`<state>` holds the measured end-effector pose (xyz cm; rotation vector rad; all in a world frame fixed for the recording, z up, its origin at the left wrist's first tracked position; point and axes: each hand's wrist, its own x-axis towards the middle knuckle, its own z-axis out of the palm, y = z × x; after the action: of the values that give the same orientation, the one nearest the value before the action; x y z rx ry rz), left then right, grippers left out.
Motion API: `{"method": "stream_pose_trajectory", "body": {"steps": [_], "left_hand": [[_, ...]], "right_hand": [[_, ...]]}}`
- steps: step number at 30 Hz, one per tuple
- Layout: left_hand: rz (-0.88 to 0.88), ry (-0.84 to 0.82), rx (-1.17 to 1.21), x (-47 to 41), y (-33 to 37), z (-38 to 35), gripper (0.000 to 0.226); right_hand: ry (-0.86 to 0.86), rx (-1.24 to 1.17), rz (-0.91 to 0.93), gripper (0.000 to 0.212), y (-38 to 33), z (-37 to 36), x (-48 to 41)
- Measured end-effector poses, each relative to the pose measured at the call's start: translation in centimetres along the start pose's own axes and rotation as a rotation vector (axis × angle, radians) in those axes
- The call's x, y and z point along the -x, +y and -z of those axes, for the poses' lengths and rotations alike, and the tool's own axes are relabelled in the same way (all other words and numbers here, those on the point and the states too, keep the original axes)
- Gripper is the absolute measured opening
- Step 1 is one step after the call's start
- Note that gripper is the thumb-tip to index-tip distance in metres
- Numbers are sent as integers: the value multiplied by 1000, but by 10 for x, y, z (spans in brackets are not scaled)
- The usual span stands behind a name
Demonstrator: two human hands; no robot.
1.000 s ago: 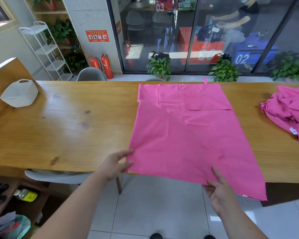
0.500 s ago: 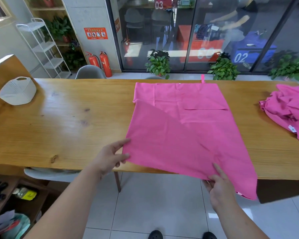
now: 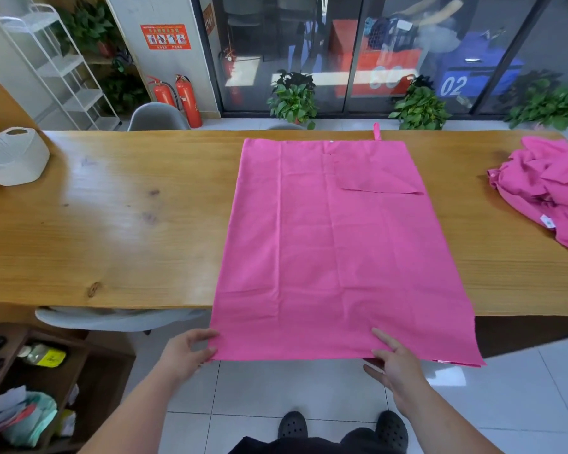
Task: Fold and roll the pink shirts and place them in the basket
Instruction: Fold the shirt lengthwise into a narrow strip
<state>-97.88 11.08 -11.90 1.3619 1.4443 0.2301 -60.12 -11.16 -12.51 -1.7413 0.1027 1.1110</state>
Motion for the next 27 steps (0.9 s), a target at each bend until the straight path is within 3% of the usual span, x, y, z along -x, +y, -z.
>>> {"method": "stream_pose_trajectory", "body": {"steps": [6, 9, 12, 15, 17, 20, 22, 25, 27], "left_hand": [[-8, 248, -385, -6, -15, -18, 47], [-224, 384, -561, -12, 14, -36, 54], [-428, 299, -663, -27, 61, -62, 63], [-454, 88, -802, -47, 92, -89, 75], [-427, 8, -905, -57, 100, -103, 72], [-418, 110, -1007, -65, 106, -110, 58], [-440, 168, -1032, -70, 112, -113, 59], [-468, 123, -1028, -78, 114, -122, 63], [-453, 55, -1025, -80, 117, -128, 70]], "right_hand": [[8, 411, -49, 50, -3, 22, -1], [79, 872, 229, 53, -19, 32, -16], [123, 1202, 542, 58, -52, 33, -31], [58, 1483, 667, 70, -81, 35, -52], [6, 1581, 644, 72, -88, 39, -60], [61, 1660, 650, 67, -96, 43, -62], [101, 1655, 725, 76, -103, 43, -67], [64, 1621, 726, 65, -110, 47, -87], [0, 1635, 707, 70, -115, 50, -99]]}}
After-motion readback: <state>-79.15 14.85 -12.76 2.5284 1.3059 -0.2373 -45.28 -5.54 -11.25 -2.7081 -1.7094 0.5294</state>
